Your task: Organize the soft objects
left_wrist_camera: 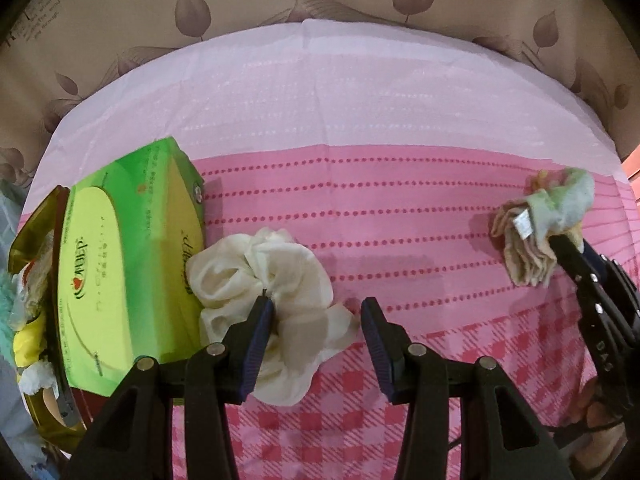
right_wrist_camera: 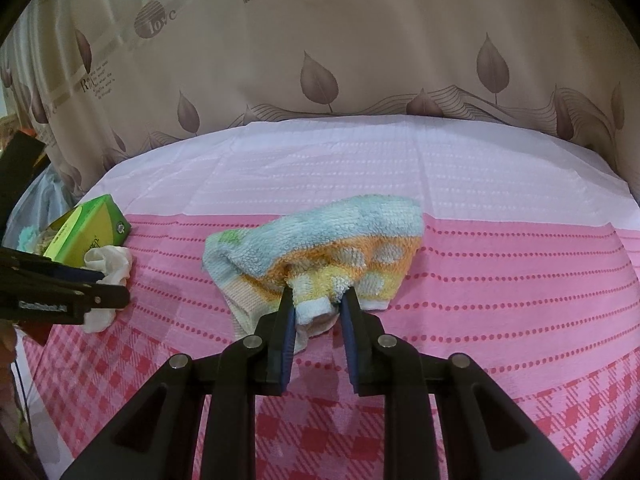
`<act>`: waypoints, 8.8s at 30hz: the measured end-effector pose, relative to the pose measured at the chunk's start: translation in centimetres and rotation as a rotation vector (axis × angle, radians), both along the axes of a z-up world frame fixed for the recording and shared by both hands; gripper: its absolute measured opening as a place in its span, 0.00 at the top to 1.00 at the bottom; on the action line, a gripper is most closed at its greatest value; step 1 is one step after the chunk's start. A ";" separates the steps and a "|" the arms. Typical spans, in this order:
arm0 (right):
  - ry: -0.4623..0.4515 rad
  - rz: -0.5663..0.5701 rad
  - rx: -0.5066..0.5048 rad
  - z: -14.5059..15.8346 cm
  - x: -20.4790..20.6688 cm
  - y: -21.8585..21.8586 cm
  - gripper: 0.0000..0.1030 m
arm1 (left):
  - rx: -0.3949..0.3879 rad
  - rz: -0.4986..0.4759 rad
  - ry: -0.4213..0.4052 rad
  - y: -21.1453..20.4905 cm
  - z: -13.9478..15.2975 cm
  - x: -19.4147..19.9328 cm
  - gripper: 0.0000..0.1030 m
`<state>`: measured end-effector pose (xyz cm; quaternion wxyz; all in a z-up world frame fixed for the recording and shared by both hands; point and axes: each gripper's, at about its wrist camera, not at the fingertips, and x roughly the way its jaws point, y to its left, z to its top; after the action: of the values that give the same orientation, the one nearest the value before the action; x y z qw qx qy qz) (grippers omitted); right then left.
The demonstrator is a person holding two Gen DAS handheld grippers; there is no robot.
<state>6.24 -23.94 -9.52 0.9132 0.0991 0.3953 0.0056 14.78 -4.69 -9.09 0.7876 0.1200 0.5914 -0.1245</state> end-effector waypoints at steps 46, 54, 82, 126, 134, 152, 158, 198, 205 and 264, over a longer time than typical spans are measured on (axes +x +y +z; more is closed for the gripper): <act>0.007 -0.001 0.015 0.0 0.1 -0.1 0.79 | -0.031 -0.060 -0.181 0.7 5.6 -4.0 0.92; 0.007 -0.001 0.008 -0.1 0.1 -0.1 0.79 | -0.020 -0.030 -0.237 3.9 7.8 -4.7 0.92; 0.018 0.003 -0.061 0.0 0.3 0.7 0.79 | 0.067 0.318 -0.298 24.0 8.6 -5.1 0.92; 0.073 -0.093 -0.084 0.6 3.6 3.9 0.21 | -0.014 0.439 -0.427 29.3 7.8 -8.2 0.68; 0.072 -0.055 -0.040 0.0 4.1 5.4 0.69 | -0.010 0.444 -0.421 29.4 7.7 -8.1 0.68; -0.119 0.327 0.013 9.7 2.9 20.7 0.70 | 0.006 0.534 -0.441 31.9 8.5 -8.3 0.68; -0.084 0.510 0.043 9.0 3.4 29.8 0.70 | 0.004 0.558 -0.442 32.7 8.6 -8.2 0.68; -0.068 0.516 -0.062 7.3 -0.2 36.3 0.05 | 0.016 0.585 -0.490 32.7 9.8 -8.9 0.68; -0.045 0.503 -0.051 6.2 -2.0 34.9 0.04 | 0.036 0.552 -0.495 31.1 9.6 -9.0 0.68; -0.039 0.525 -0.110 5.8 -3.5 36.5 0.03 | 0.042 0.518 -0.505 30.3 9.2 -9.3 0.68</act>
<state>2.74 12.54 -3.73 0.8919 -0.0570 0.3895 0.2228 5.52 25.56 0.08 0.9117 0.0094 0.3913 0.1252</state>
